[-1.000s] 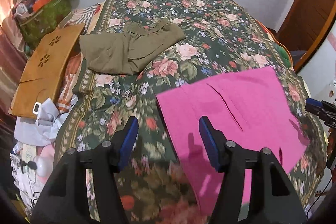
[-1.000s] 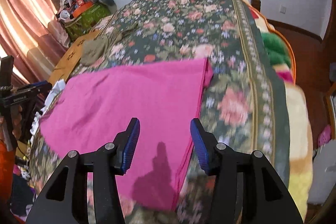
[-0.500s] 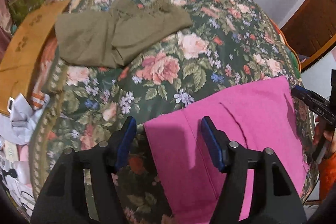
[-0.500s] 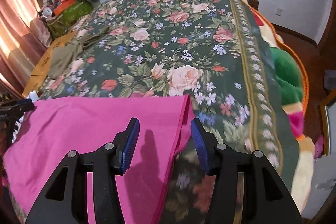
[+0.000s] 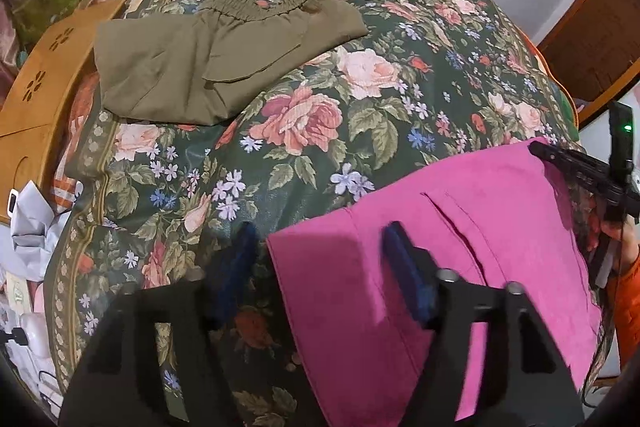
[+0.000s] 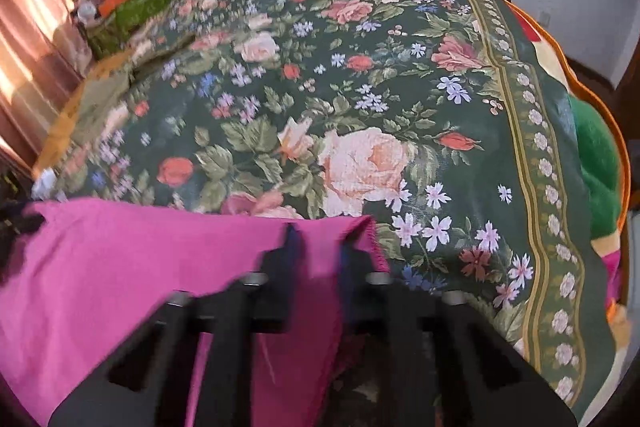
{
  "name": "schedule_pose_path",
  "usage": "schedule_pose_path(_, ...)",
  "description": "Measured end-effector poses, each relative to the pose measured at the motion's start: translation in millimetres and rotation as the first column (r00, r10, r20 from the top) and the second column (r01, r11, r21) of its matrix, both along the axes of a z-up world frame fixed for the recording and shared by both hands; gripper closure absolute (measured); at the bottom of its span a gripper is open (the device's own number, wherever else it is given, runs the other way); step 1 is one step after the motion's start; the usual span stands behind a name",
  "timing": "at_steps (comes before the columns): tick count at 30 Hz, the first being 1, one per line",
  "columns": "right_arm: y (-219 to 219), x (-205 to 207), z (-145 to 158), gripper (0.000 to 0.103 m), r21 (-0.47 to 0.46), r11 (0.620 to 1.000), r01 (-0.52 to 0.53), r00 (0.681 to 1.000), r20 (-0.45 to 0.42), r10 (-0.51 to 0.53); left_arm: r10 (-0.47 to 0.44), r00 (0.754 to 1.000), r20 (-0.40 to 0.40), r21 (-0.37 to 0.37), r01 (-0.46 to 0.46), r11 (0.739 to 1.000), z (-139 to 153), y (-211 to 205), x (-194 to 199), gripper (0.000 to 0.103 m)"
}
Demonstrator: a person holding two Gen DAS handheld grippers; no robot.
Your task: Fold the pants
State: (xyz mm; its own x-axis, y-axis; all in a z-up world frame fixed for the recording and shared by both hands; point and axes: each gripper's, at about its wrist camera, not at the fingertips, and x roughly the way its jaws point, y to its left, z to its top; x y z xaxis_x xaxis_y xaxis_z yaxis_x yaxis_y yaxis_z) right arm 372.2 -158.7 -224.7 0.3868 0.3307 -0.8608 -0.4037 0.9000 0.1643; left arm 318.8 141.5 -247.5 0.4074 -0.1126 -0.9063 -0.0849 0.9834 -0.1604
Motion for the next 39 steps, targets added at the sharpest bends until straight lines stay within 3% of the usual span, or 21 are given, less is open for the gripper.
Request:
schedule_pose_path(4,-0.9,-0.2,-0.7,0.102,-0.033,0.999,-0.001,1.000,0.021,0.002,0.001,1.000,0.024,0.048,-0.002,0.999,4.1,-3.7,-5.9,0.054)
schedule_pose_path(8,5.5,-1.7,-3.2,0.103,-0.088,0.996,-0.010,0.999,0.046,0.014,-0.002,0.999,0.042,0.100,-0.002,0.995,4.3,-7.0,-12.2,0.055)
schedule_pose_path(15,12.6,-1.5,-4.9,0.103,-0.155,0.988,-0.017,0.997,0.069,0.028,0.041,0.998,0.043,0.077,-0.044,0.996,6.6,4.4,-21.9,0.055)
schedule_pose_path(16,13.6,-1.5,-5.0,0.103,-0.162,0.987,-0.018,0.997,0.070,0.030,0.051,0.998,0.041,0.101,-0.055,0.993,7.5,5.5,-23.5,0.055)
schedule_pose_path(18,14.3,-1.1,-4.6,0.103,-0.167,0.986,-0.020,0.997,0.068,0.032,0.067,0.997,0.034,0.172,-0.072,0.982,8.4,11.1,-29.0,0.056)
schedule_pose_path(22,11.9,-1.3,3.6,0.099,-0.155,0.988,-0.015,0.998,0.059,0.024,0.074,0.997,0.013,0.109,-0.075,0.991,12.6,27.2,-40.0,0.056)
schedule_pose_path(25,7.4,-6.5,22.6,0.097,-0.120,0.993,0.011,0.997,0.080,-0.002,0.059,0.996,0.066,0.177,-0.070,0.982,28.8,23.0,-45.5,0.056)
schedule_pose_path(27,6.0,-11.4,39.2,0.088,-0.073,0.997,0.008,0.995,0.098,-0.001,0.037,0.995,0.090,0.191,-0.054,0.980,38.3,15.9,-43.9,0.055)
schedule_pose_path(29,7.1,-18.2,58.5,0.069,-0.014,1.000,-0.005,0.993,0.115,0.007,0.013,0.994,0.112,0.189,-0.034,0.981,47.2,7.7,-39.7,0.054)
schedule_pose_path(30,9.1,-22.6,67.3,0.065,0.008,1.000,-0.016,0.992,0.128,0.015,0.000,0.993,0.120,0.187,-0.022,0.982,50.6,2.3,-36.5,0.054)
schedule_pose_path(33,21.4,-33.5,84.3,0.057,0.050,0.997,-0.064,0.988,0.147,0.056,-0.045,0.988,0.145,0.183,0.018,0.983,59.5,-14.7,-27.1,0.044)
schedule_pose_path(35,33.1,-39.5,89.5,0.042,0.079,0.992,-0.099,0.987,0.135,0.088,-0.068,0.985,0.156,0.177,0.040,0.983,63.3,-23.8,-21.2,0.037)
schedule_pose_path(39,56.9,-47.6,84.4,0.033,0.132,0.978,-0.161,0.985,0.089,0.150,-0.097,0.987,0.130,0.127,0.080,0.989,63.3,-36.6,-4.9,0.033)
